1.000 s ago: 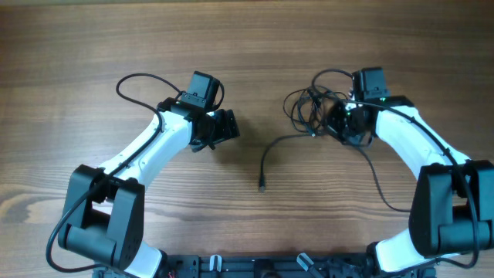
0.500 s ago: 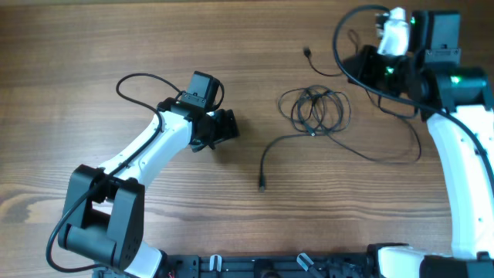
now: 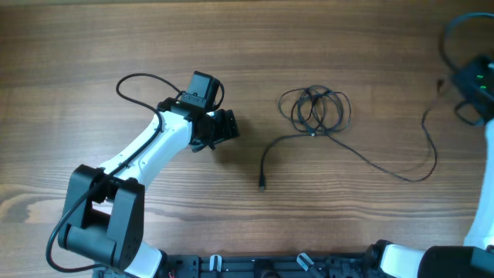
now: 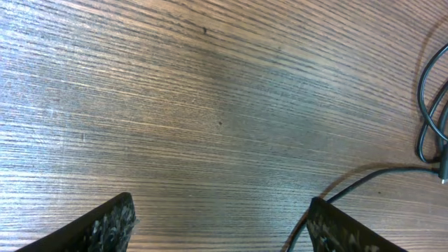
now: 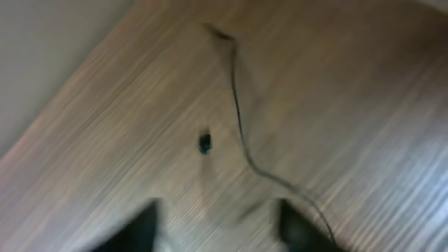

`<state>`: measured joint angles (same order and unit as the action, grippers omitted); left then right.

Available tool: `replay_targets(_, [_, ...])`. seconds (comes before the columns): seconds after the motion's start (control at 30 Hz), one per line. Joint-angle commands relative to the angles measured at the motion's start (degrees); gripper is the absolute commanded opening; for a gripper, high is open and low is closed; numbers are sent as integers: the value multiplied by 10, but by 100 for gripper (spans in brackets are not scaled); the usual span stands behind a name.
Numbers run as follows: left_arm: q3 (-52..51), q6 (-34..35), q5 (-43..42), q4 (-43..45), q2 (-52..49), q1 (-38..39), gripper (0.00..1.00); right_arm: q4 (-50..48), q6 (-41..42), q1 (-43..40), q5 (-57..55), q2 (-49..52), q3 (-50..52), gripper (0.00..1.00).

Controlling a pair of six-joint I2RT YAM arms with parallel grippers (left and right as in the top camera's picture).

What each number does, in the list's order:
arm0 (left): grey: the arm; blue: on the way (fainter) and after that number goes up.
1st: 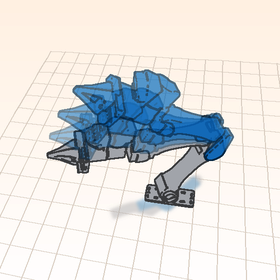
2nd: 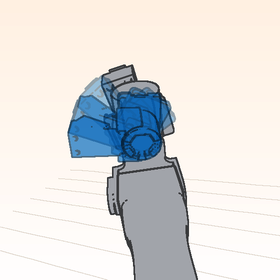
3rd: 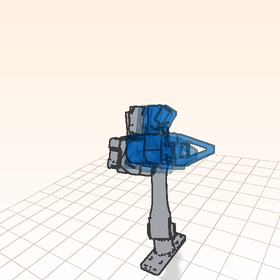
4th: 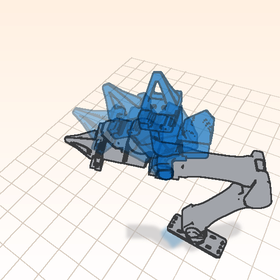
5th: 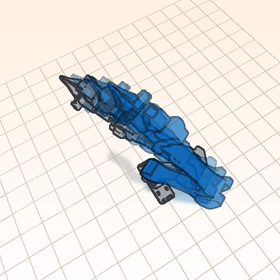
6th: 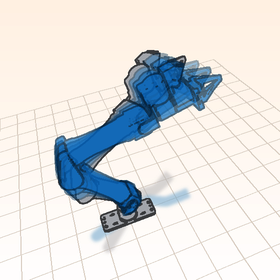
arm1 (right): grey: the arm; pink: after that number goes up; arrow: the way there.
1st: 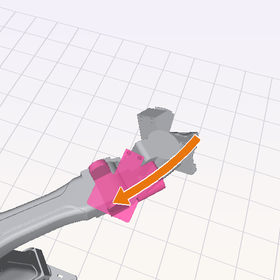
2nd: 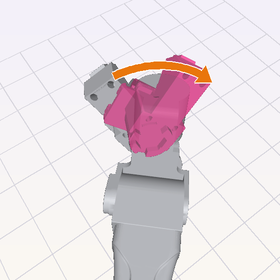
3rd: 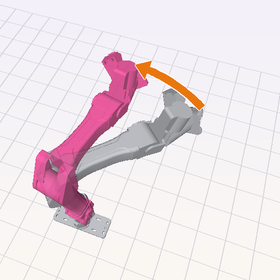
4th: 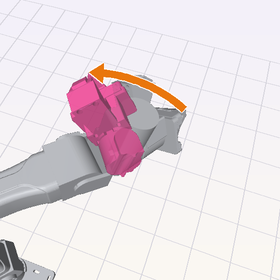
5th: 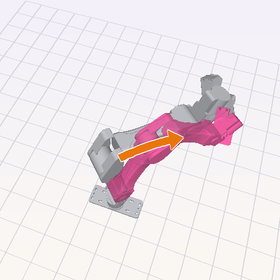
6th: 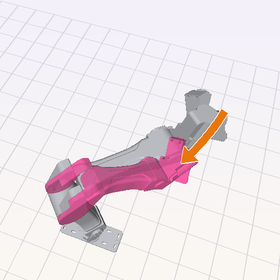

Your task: Untangle cables

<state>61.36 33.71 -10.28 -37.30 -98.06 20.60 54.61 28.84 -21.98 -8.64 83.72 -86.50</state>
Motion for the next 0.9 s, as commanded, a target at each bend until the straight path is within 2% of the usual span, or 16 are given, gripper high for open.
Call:
replay_targets(0.0, [5,-5,8,0,-3,-3,81,10,-51,-10,113,2,0,82])
replay_targets(0.17, [5,-5,8,0,-3,-3,80,35,-155,15,283,2,23,82])
replay_targets(0.43, [5,-5,8,0,-3,-3,80,47,-291,118,316,16,91,78])
replay_targets(0.57, [5,-5,8,-1,-3,-2,80,-7,-290,171,294,38,146,69])
replay_targets(0.87, [5,-5,8,-1,-3,-2,80,-128,-256,238,286,105,216,58])
